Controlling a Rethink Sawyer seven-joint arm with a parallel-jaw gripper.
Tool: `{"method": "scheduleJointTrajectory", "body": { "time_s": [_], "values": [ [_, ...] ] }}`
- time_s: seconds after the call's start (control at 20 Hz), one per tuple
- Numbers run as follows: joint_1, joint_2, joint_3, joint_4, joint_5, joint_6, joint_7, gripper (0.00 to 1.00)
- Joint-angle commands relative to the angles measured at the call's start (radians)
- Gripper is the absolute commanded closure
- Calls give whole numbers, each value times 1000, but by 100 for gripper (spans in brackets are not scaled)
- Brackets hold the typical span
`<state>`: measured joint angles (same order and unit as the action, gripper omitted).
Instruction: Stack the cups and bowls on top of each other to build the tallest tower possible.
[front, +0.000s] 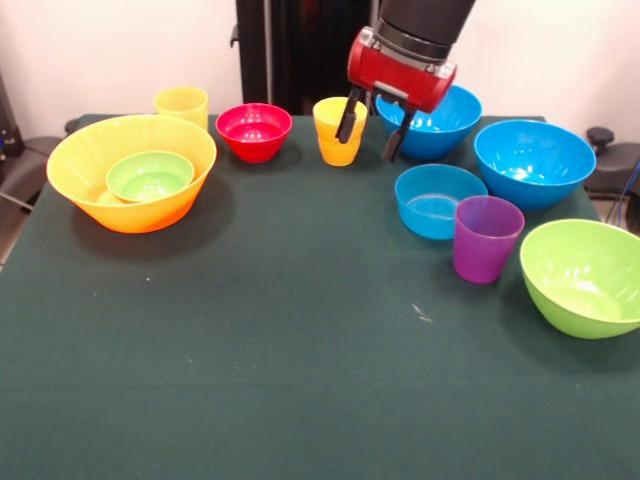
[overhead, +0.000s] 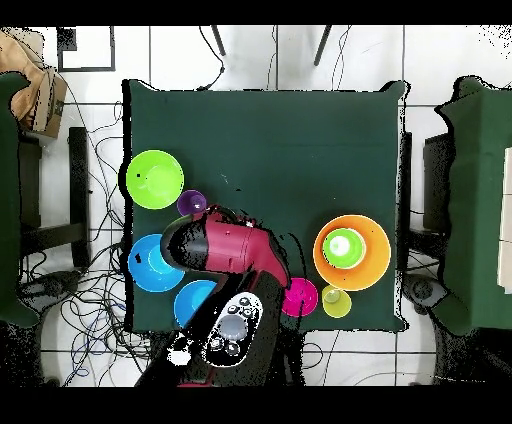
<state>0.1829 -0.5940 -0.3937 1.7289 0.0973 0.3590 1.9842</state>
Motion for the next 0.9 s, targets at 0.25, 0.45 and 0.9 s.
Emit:
{"method": "scheduleJointTrajectory", "body": {
  "time_s": [0.25, 0.45, 0.9],
  "values": [
    [24, -49, 54, -1, 20, 123, 150, 0],
    [21, -54, 49, 6, 22, 114, 159, 0],
    [44, -280, -26, 114, 7, 239, 137, 0]
  ]
}}
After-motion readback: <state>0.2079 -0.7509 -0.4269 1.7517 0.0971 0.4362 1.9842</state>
